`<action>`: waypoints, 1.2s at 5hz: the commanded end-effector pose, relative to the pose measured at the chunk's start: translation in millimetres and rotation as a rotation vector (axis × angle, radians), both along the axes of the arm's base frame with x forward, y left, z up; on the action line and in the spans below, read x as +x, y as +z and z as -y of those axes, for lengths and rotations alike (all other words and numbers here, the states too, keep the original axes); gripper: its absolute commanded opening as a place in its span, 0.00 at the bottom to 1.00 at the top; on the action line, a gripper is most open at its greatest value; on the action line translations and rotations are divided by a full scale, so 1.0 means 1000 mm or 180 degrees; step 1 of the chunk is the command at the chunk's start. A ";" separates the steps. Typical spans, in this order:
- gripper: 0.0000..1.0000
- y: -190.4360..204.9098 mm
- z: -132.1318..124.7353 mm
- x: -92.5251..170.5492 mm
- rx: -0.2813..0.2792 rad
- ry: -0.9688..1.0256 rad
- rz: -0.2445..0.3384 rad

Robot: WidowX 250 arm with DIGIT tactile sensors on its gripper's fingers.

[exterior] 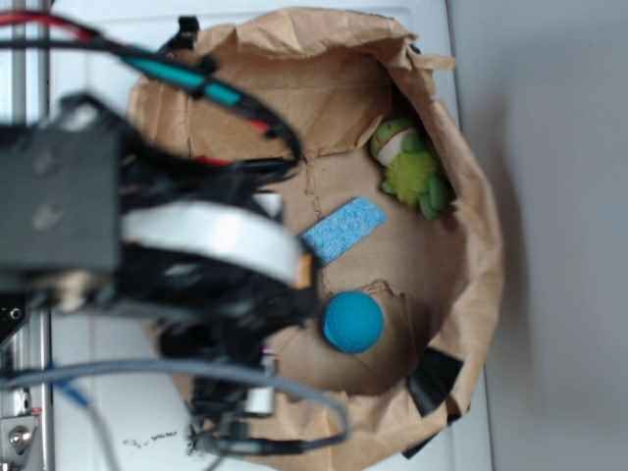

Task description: Grab the blue ball.

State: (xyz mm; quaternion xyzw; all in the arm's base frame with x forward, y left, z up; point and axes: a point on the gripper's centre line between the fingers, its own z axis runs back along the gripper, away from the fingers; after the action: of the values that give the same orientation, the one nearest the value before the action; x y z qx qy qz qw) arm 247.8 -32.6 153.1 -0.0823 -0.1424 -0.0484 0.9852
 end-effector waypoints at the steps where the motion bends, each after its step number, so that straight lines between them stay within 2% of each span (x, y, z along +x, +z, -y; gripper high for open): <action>1: 1.00 -0.008 -0.011 0.038 -0.0039 0.0087 0.0127; 3: 1.00 -0.069 -0.014 0.045 0.0317 0.0002 0.0263; 4: 1.00 -0.079 -0.010 0.044 0.0244 -0.0194 0.0180; 5: 1.00 -0.086 0.005 0.039 0.0085 -0.0353 0.0016; 6: 1.00 -0.075 0.015 0.038 -0.0081 -0.0349 -0.0097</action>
State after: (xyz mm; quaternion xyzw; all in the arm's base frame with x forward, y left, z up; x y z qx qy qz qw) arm 274.3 -44.7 61.1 -0.1042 -0.0927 -0.0891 0.9862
